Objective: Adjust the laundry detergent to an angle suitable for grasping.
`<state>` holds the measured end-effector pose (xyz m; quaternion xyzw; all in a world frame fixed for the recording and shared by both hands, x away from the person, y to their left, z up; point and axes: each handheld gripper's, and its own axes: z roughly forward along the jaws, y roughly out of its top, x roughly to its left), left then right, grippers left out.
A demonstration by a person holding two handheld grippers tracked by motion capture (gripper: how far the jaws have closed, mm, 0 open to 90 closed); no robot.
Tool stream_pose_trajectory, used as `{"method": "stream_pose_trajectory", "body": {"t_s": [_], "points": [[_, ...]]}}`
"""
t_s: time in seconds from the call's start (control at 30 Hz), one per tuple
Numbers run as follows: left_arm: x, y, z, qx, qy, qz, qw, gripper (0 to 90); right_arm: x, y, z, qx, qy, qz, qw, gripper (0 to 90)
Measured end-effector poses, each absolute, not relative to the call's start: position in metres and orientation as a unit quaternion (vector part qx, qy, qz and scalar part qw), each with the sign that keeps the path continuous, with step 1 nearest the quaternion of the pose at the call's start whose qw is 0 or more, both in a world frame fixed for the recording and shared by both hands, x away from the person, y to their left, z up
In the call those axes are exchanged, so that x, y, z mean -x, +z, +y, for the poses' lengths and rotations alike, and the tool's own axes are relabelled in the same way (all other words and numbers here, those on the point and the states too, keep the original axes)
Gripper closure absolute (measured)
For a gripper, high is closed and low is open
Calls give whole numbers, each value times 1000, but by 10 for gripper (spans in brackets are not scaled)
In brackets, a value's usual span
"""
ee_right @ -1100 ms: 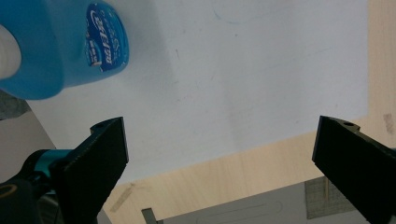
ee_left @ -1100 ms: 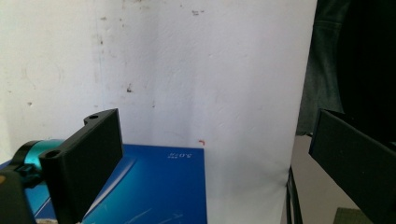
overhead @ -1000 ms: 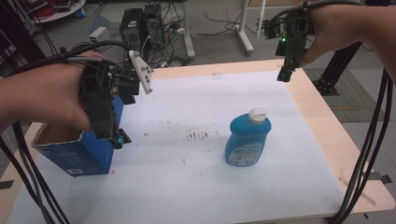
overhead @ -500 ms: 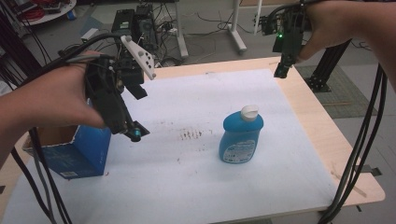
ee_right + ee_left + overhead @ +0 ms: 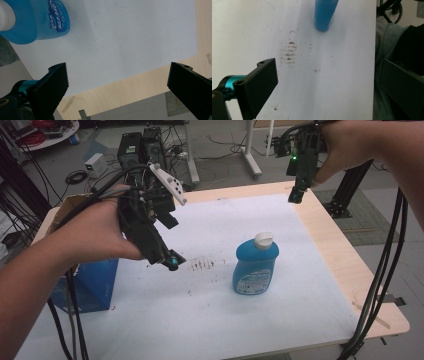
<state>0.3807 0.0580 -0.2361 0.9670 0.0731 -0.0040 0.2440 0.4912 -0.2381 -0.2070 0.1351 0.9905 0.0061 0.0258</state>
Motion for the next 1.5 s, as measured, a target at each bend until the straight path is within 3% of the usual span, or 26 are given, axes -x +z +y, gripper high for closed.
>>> {"method": "stream_pose_trajectory", "body": {"t_s": [0.87,1.5], "points": [[-395,-269,14,-939,-33,91,330,29,-488,-204,-236,-132,20,991,24,25],[-399,-298,-31,-936,-47,70,343,29,-489,-209,-239,-130,21,991,22,25]]}}
